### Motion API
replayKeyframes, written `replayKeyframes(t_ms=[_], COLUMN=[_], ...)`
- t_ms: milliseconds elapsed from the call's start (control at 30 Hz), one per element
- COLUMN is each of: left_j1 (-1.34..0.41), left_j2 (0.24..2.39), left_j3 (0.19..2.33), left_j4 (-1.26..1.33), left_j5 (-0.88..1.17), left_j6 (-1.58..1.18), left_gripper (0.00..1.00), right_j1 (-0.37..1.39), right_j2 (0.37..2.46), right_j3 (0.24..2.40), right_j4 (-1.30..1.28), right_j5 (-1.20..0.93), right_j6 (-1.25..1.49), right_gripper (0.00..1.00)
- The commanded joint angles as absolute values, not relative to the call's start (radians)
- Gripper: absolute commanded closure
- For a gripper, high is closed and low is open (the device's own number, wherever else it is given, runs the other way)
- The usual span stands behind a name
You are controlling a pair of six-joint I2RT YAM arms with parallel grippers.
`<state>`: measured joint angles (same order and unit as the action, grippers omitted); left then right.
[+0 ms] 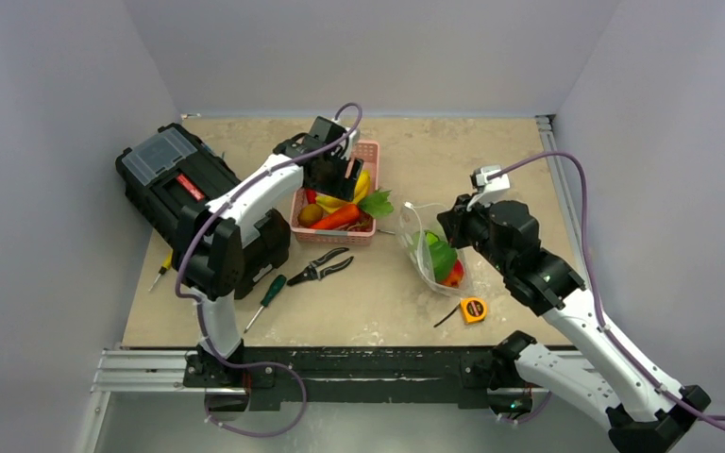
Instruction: Place the food in the zip-top bag and seal the zipper
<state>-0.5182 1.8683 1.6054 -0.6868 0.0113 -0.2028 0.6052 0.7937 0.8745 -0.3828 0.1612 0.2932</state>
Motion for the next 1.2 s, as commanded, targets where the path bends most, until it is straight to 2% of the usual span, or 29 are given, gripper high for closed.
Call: replayKeyframes(t_ms=[0, 133, 333, 500, 667, 833, 933, 1167], left_j1=[-0.479, -0.423, -0.354, -0.351, -0.353, -0.362, -0.366, -0.37], left_j2=[1.932, 1.97, 2.029, 2.118, 2.167, 2.139, 2.142, 2.177], left_j3=[1.72, 1.745, 1.792, 1.893, 1.91, 1.829, 1.819, 1.785], left_j4=[-0.745, -0.729, -0.618, -0.568, -0.524, -0.442, -0.51, -0.486], left_j5=[0.012, 0.07, 0.049, -0.054, -0.177, -0.27, -0.348, -0.344], left_j6=[-0.132, -0.166, -0.416, -0.626, -0.92, -1.14, -1.318, -1.516], left_gripper=[0.28, 0.29, 0.31, 0.25, 0.26, 0.24, 0.24, 0.18], right_j1=[0.609, 0.609, 0.609, 0.608, 0.608, 0.608, 0.608, 0.609], right_j2=[0.796, 0.799, 0.811, 0.817, 0.82, 0.823, 0.828, 0.849], right_j3=[0.907, 0.895, 0.893, 0.894, 0.879, 0.887, 0.887, 0.884], right_j4=[-0.366, -0.364, -0.359, -0.355, -0.355, -0.366, -0.37, -0.36], right_j5=[0.148, 0.158, 0.147, 0.128, 0.13, 0.143, 0.151, 0.14], right_j6=[0.273, 0.273, 0.282, 0.287, 0.302, 0.305, 0.305, 0.304], right_gripper=[1.0, 1.0, 1.0, 1.0, 1.0, 1.0, 1.0, 1.0])
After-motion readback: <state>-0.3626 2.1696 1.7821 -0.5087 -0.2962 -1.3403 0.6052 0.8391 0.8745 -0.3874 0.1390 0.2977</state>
